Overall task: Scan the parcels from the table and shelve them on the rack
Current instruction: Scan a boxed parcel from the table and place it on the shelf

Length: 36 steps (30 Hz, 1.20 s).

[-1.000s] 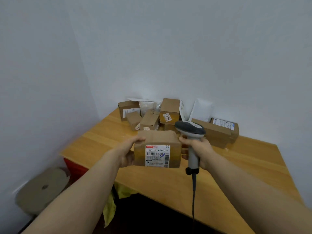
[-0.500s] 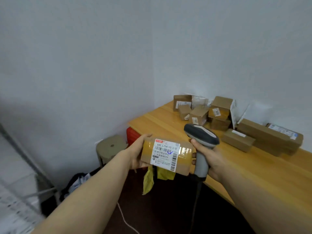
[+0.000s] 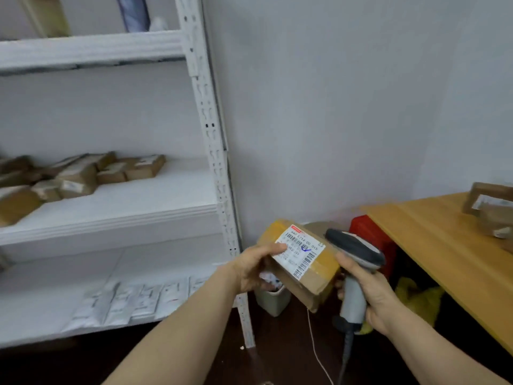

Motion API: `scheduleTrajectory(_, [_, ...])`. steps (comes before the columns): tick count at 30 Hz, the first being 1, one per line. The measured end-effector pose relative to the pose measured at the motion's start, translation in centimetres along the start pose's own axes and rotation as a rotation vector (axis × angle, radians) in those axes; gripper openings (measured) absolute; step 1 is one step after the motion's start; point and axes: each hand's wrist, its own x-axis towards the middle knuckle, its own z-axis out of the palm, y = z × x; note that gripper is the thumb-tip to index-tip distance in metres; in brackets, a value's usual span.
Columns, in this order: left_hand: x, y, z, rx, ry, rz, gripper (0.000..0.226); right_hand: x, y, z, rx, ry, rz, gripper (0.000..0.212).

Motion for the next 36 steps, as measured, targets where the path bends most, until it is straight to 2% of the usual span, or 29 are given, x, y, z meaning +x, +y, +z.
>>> scheduleTrajectory(5, [-3.7, -0.2, -7.0, -0.263, 0.115, 0.127, 0.068, 1.3, 3.1, 9.9, 0.016, -0.111, 0.058, 0.058])
scheduleTrajectory(9, [-6.0, -0.6, -12.9, -0.137, 0.161, 0.062, 0.105, 2.0, 5.7, 19.2, 0.011, -0.184, 0.135, 0.069])
scheduleTrajectory(11, [-6.6, -0.8, -16.4, -0.114, 0.159, 0.050, 0.108, 2.6, 7.5, 23.8, -0.017, -0.231, 0.155, 0.070])
scheduleTrajectory(17, [-7.9, 1.0, -30.1, -0.116, 0.364, 0.130, 0.103, 3.8, 12.2, 36.3, -0.073, -0.303, 0.202, 0.065])
scheduleTrajectory(22, [-8.3, 4.0, -38.9, -0.051, 0.326, 0.134, 0.088, 5.0, 13.4, 43.0, -0.137, -0.339, 0.227, 0.064])
scheduleTrajectory(27, [-6.1, 5.8, -41.9, -0.135, 0.258, 0.183, 0.076, 6.9, 12.9, 46.0, -0.171, -0.276, 0.181, 0.063])
scheduleTrajectory(30, [-4.7, 6.7, -42.5, -0.167, 0.243, 0.210, 0.067, 8.3, 12.3, 46.7, -0.197, -0.241, 0.148, 0.050])
scheduleTrajectory(36, [-2.3, 9.9, -43.1, -0.083, 0.325, 0.261, 0.053, 11.6, 10.6, 47.9, -0.179, -0.229, 0.123, 0.043])
